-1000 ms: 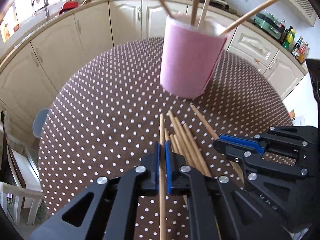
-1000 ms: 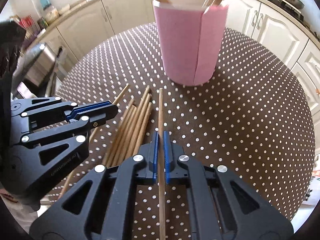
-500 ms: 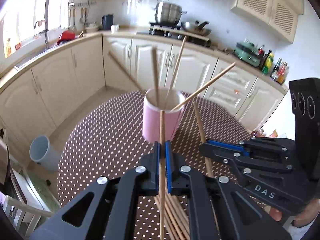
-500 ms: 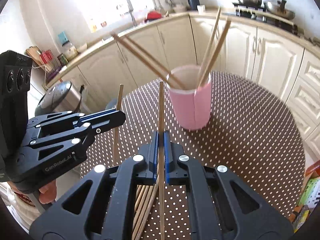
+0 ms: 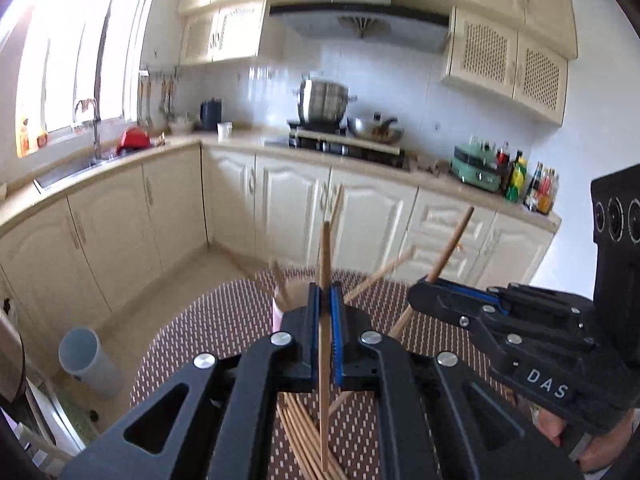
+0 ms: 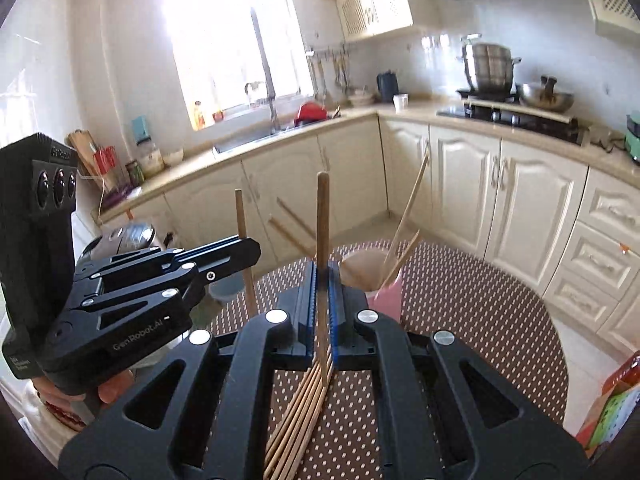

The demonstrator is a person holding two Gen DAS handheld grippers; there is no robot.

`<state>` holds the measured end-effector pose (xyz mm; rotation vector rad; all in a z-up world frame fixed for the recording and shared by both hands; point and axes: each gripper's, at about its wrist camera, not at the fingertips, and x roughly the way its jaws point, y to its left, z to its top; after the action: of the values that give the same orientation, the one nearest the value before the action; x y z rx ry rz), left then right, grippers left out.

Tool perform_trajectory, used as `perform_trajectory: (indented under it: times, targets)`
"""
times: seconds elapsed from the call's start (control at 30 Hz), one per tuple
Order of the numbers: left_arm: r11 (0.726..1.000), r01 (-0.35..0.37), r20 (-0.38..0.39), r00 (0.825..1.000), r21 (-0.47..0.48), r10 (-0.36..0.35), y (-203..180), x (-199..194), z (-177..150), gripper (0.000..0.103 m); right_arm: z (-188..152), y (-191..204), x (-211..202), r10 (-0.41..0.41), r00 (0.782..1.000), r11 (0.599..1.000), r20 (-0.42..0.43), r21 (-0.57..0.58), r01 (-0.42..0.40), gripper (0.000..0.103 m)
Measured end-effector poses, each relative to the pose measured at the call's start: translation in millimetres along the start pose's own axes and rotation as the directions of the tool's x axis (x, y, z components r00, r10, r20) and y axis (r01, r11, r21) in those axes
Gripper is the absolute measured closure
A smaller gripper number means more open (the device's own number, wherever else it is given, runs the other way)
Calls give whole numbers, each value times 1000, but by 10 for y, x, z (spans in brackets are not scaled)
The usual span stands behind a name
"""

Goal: Organize utensils
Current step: 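Lift the left gripper's chopstick over the pink cup while the right gripper carries its chopstick there, then open the left gripper over the cup while the right gripper releases its chopstick into it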

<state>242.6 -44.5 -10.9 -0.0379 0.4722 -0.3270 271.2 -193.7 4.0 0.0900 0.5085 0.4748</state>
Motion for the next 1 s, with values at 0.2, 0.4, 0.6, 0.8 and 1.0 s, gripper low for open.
perform_trajectory:
  times: [0.2, 0.4, 0.6, 0.8, 1.0]
  targets:
    - [999, -22, 146, 989, -33, 27, -29, -2, 263, 97, 242, -47, -65, -11, 998, 1000, 59, -5, 11, 97]
    - [998, -37, 280, 959, -53, 50, -71, 56, 466, 97, 486, -60, -65, -24, 994, 999, 103, -31, 27, 97]
    - [994, -78, 349, 932, -74, 99, -69, 196, 587, 97, 645, -96, -13, -52, 988, 997, 147, -53, 60, 97]
    - [991, -94, 380, 916, -99, 125, -61, 350, 637, 97, 726, -143, 56, -71, 981, 995, 179, -57, 83, 97]
    - [992, -92, 361, 925, -89, 119, -43, 498, 537, 97, 678, -189, 223, -73, 986, 995, 150, -62, 83, 97]
